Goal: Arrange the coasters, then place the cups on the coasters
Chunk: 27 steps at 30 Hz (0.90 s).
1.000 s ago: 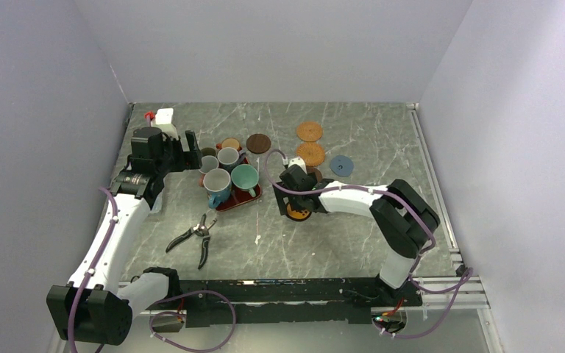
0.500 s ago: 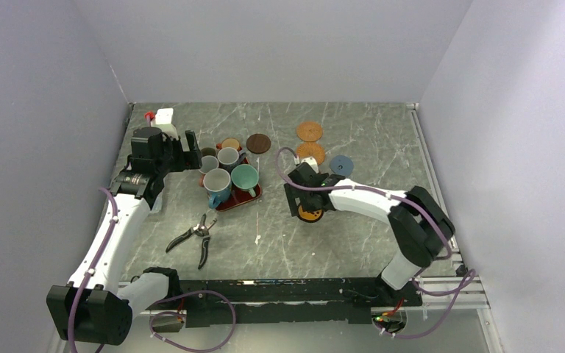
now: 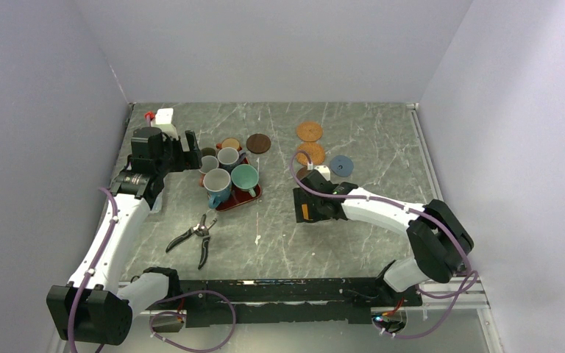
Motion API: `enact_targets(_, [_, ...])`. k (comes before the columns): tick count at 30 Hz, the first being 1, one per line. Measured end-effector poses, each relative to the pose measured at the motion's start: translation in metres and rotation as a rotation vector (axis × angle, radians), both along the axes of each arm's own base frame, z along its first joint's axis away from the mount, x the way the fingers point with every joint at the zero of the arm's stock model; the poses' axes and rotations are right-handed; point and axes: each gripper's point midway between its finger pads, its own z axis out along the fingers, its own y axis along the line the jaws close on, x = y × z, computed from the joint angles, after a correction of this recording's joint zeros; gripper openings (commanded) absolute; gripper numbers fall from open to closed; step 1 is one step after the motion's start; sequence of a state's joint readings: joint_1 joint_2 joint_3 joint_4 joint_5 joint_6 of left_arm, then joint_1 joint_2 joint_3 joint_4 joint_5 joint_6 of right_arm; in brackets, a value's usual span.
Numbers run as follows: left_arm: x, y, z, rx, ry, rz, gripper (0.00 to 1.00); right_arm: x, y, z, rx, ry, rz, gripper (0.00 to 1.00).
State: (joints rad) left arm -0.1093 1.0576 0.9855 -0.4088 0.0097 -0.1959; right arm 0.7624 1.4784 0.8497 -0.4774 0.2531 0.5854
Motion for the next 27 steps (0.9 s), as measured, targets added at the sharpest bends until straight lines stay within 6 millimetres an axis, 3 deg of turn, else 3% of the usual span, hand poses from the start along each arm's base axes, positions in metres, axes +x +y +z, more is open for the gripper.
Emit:
enact_targets(18, [0.000, -0.001, 0.000, 0.000, 0.000, -0.002, 0.94, -0.003, -0.001, -0.028, -0.036, 0.055, -0.015, 0.90])
enact_targets(27, [0.000, -0.001, 0.000, 0.000, 0.001, -0.002, 0.94, 0.004, 0.004, -0.029, -0.043, 0.047, -0.020, 0.90])
